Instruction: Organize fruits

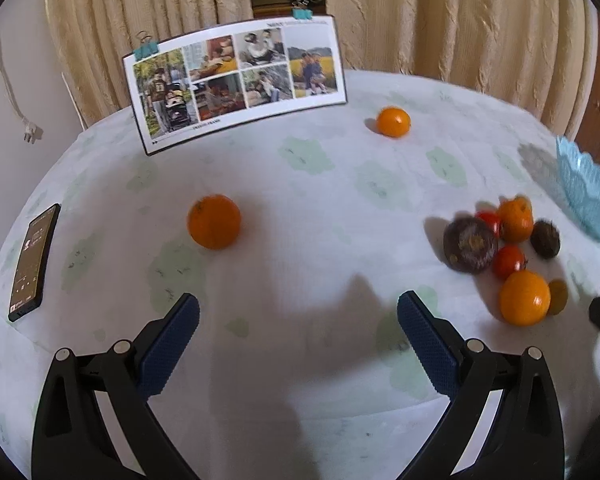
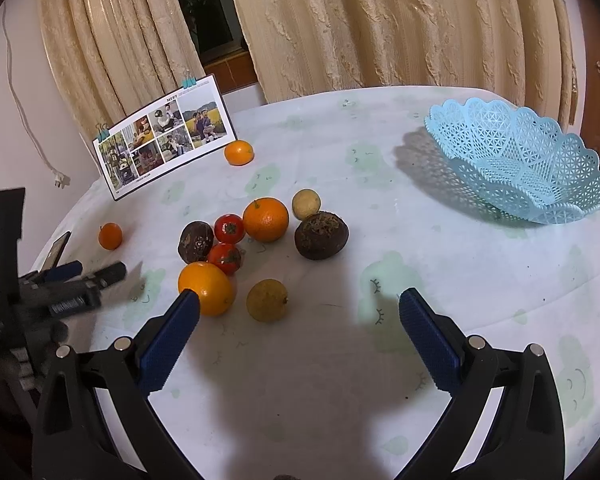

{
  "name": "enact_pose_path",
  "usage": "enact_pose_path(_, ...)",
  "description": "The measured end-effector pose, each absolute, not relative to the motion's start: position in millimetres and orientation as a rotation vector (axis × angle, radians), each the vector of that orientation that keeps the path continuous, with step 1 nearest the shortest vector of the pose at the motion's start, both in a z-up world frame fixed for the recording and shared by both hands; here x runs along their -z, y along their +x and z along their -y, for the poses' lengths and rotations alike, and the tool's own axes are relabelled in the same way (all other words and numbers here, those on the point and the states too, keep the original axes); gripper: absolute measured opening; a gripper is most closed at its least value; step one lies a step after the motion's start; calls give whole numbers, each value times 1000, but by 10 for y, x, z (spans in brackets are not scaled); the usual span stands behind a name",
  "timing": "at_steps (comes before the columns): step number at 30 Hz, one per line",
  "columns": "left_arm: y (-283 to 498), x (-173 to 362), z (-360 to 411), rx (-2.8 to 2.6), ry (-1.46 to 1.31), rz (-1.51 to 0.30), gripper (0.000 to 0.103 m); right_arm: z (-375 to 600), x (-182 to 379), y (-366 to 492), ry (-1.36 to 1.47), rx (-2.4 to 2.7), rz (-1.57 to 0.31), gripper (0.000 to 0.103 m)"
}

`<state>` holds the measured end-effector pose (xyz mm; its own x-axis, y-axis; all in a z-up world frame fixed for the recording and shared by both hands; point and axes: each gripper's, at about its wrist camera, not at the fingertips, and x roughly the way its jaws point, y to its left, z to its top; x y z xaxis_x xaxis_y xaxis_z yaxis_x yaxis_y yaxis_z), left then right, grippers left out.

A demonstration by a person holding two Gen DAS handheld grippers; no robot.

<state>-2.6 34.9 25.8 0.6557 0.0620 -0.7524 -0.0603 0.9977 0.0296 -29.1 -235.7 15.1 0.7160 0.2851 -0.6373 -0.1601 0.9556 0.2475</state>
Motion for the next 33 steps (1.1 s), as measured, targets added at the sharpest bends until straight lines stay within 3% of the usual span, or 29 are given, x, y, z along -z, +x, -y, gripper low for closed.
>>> enact_pose_path(16,331,-451,-969,-203,-72,-833,97,2414,-156,-312,217,-267,-728,101)
enact_pose_path(21,532,-239,-984,-161,-87,-892,76,2414,-156,-318,219,-264,-727,101)
enact_pose_path(23,561,-155,-1007,-153,-102,-911,60,2412,-154,-317,218,-264,-729,101)
enact_pose_path(25,568,-99,-1033,-145,-120,-918,51,2413,-154,-314,217,-263,-732,101)
enact_pose_path(26,550,-110,-1028,-126,-123,-910,40,2416,-155,-315,217,-261,-732,101)
enact_pose_path(31,448,-215,-962,-75,-137,-880,39,2452,-204,-306,202,-234,-720,100)
enact_pose_path(33,410,-277,-914,-60,-128,-859,39,2463,-251,-259,179,-216,-723,94)
